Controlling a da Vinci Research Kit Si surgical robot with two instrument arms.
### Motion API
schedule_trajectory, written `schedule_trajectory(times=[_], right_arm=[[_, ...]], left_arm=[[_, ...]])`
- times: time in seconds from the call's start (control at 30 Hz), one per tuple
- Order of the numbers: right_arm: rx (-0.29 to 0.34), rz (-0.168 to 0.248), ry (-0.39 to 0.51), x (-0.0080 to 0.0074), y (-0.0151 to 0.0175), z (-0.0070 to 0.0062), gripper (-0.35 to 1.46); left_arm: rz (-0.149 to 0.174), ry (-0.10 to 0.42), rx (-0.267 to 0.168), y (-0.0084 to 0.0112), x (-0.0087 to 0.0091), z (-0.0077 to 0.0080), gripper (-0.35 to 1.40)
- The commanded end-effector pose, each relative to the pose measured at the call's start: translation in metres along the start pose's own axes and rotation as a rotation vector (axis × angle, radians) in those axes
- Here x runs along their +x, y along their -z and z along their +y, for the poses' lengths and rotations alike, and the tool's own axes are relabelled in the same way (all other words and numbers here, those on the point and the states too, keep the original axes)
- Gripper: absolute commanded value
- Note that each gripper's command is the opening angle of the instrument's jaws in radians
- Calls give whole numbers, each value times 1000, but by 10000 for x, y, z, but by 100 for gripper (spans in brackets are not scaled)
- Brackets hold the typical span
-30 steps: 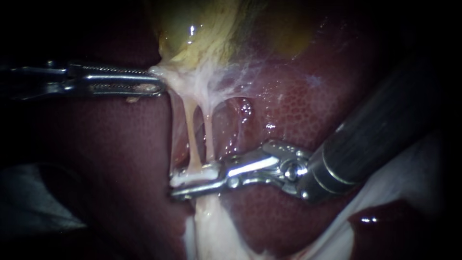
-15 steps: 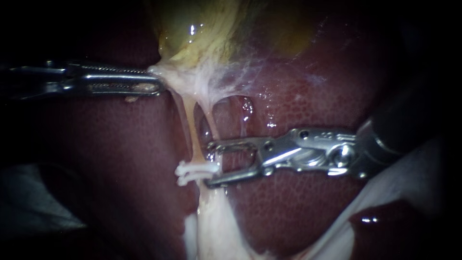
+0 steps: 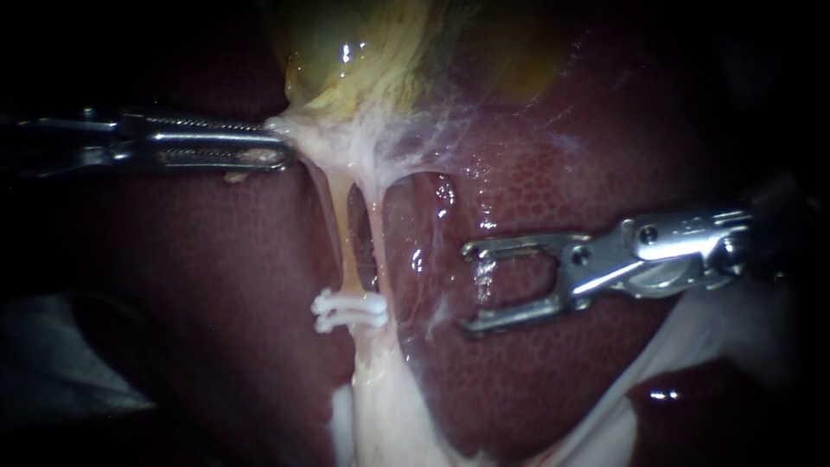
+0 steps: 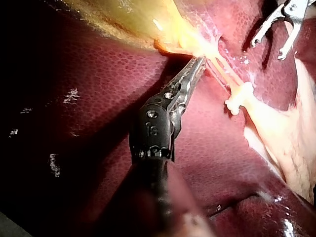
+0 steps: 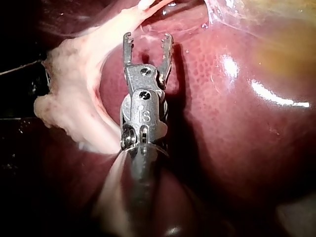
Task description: Going back second clip left tube
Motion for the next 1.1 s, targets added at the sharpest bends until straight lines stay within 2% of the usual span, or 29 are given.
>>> schedule_trajectory(times=[0.03,0.23,0.43,0.7,1.1], right_arm=[[-4,1,-3,0,5,0,50],[-15,-2,23,-1,14,1,50],[-28,-6,43,-3,21,0,50],[-37,-10,61,1,33,0,50],[-35,-10,65,5,34,-5,50]], left_arm=[[-1,0,2,-1,-1,0,-35],[-3,-4,7,-8,-7,-2,-35],[-12,-3,23,-31,-25,-9,-35],[-33,1,17,-59,-46,-17,-35],[-35,3,7,-59,-45,-17,-35]])
